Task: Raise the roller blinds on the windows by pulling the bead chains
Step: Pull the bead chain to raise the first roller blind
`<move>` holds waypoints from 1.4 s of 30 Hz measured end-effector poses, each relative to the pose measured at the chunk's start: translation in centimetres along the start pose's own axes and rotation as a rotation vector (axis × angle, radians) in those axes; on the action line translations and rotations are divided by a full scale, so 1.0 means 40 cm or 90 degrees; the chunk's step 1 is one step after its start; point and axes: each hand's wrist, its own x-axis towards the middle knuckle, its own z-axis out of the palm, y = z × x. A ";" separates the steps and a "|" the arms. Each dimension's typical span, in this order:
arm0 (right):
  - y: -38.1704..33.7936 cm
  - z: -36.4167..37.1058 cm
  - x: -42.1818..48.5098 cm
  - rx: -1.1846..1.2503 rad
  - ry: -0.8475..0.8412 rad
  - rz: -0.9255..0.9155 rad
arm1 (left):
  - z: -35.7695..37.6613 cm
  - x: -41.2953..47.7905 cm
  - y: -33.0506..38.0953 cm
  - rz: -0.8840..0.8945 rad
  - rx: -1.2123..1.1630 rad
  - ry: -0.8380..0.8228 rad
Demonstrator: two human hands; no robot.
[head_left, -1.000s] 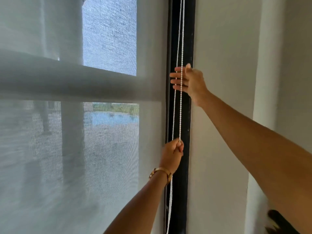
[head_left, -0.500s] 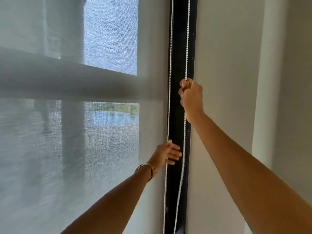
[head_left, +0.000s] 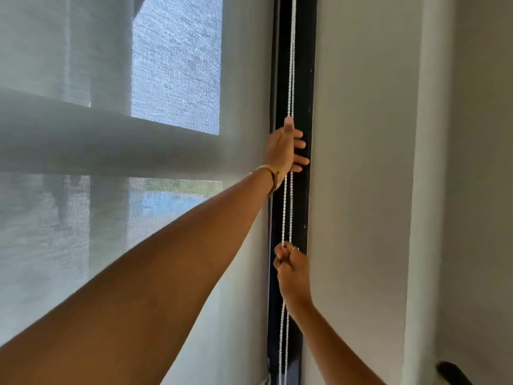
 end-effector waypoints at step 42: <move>-0.438 -0.039 0.273 0.152 -0.071 -0.049 | 0.022 -0.400 -0.375 -0.040 0.062 0.036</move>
